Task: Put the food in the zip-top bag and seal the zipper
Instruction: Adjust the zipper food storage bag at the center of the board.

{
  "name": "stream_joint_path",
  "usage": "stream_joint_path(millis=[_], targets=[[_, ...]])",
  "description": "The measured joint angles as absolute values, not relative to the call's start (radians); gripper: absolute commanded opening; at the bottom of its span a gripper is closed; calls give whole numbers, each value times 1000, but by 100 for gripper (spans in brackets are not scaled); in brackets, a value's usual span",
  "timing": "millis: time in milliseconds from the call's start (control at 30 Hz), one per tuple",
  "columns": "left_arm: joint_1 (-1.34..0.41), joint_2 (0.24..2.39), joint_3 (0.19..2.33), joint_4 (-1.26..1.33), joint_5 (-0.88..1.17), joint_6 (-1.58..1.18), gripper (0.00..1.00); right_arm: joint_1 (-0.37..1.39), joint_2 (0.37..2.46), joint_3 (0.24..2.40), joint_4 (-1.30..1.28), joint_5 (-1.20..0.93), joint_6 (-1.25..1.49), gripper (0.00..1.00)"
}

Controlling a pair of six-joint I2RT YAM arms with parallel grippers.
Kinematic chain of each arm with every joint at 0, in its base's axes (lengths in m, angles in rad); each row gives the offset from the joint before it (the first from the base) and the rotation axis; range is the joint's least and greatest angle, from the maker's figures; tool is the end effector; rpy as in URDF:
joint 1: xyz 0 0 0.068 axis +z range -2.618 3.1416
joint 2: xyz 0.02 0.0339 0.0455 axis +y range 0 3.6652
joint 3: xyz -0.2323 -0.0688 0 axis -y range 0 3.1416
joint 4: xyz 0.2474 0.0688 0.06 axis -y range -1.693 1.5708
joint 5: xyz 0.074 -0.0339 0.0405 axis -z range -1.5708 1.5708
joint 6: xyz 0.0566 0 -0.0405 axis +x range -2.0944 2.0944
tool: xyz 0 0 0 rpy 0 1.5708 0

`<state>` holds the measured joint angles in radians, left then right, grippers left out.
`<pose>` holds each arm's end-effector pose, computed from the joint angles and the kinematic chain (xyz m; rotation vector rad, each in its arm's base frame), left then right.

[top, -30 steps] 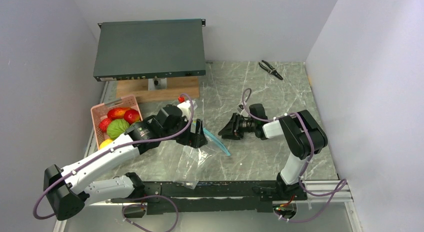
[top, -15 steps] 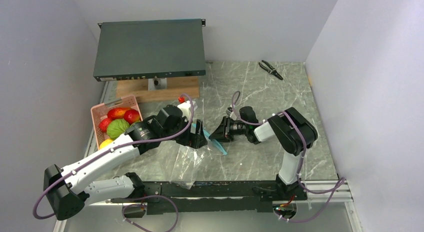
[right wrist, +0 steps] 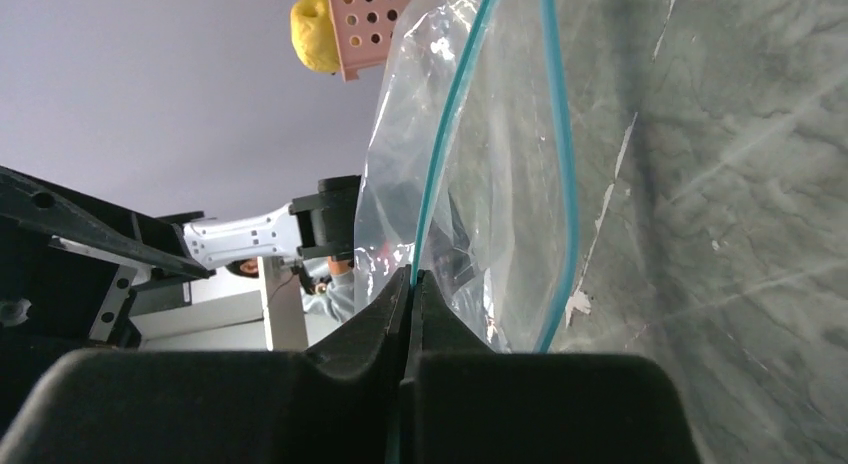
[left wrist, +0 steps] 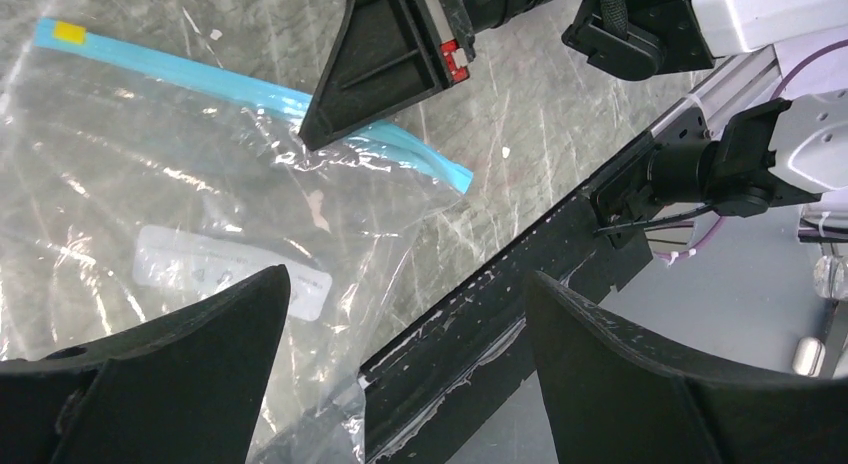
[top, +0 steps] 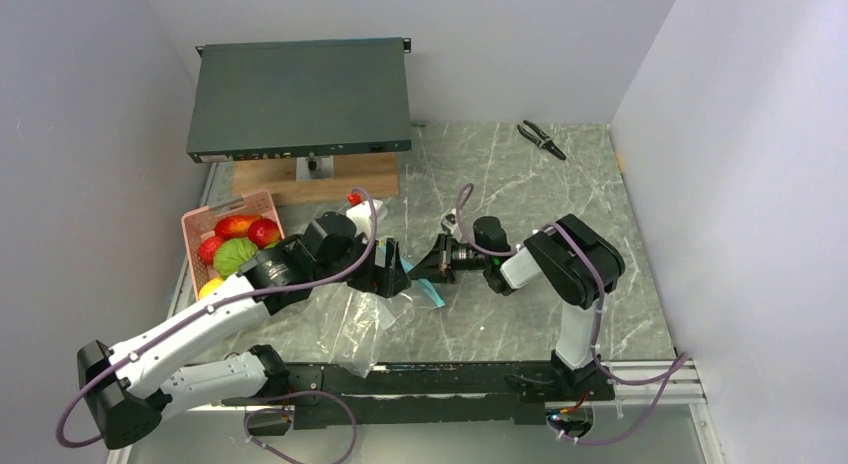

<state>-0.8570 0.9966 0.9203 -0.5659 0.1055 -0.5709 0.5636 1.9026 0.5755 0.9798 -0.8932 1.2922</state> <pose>0.1588 -0.1924 0.2715 0.3985 2.3288 -0.8688 0.2440 0.2064 0.0703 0.0967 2.4031 1.9345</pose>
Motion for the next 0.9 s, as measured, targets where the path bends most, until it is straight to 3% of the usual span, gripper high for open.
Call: stream_joint_path(millis=[233,467,667,767,900], targets=[[-857,929,920,-593,46,-597,93,452,1736,559,831,-900,1230,0],[-857,845,921,-666,-56,-619,94,316,1386,739,172,-718,815,0],[-857,765,920,-672,-112,-669,94,326,1138,972,-274,-409,505,0],[-857,749,920,-675,-135,-709,95,358,1077,1045,-360,-327,429,0],[-857,750,920,-689,-163,-770,93,537,1088,1077,-374,-234,369,0]])
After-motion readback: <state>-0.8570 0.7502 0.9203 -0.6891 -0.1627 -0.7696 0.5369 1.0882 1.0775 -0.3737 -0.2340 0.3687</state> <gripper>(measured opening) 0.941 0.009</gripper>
